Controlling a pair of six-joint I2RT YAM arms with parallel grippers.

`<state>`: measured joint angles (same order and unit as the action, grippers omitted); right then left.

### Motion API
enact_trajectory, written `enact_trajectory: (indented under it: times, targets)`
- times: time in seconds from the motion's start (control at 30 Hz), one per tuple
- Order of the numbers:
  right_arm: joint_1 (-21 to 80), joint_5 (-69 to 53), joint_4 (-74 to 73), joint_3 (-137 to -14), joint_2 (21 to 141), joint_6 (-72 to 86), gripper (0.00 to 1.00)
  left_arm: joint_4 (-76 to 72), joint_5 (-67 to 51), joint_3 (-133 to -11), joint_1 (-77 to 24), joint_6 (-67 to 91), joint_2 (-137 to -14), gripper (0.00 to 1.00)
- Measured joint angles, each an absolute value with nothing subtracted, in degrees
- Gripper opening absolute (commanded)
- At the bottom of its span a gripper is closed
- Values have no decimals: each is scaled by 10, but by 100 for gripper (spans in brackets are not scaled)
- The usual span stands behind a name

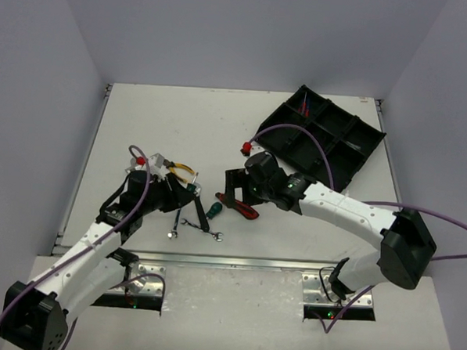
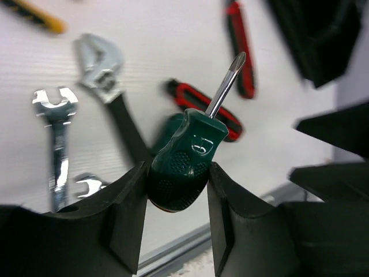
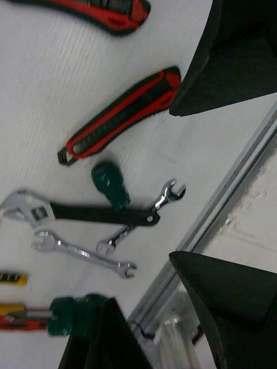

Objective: Sort the tools into containers

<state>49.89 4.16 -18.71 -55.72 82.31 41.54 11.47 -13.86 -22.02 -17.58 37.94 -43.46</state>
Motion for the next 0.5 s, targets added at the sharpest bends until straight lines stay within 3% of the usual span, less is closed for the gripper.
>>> enact_trajectory:
  times: [0.2,0.33,0.5]
  targets:
    - [500,-69,3,-484,769,469,91,-34,-289,-170,-177,385,-361,0]
    - [500,-110,102,-448,741,497,70,-100,-349,-169,-177,391,-351,0]
    - [500,-158,175,-456,765,515,58,-152,-392,-169,-177,395,-359,0]
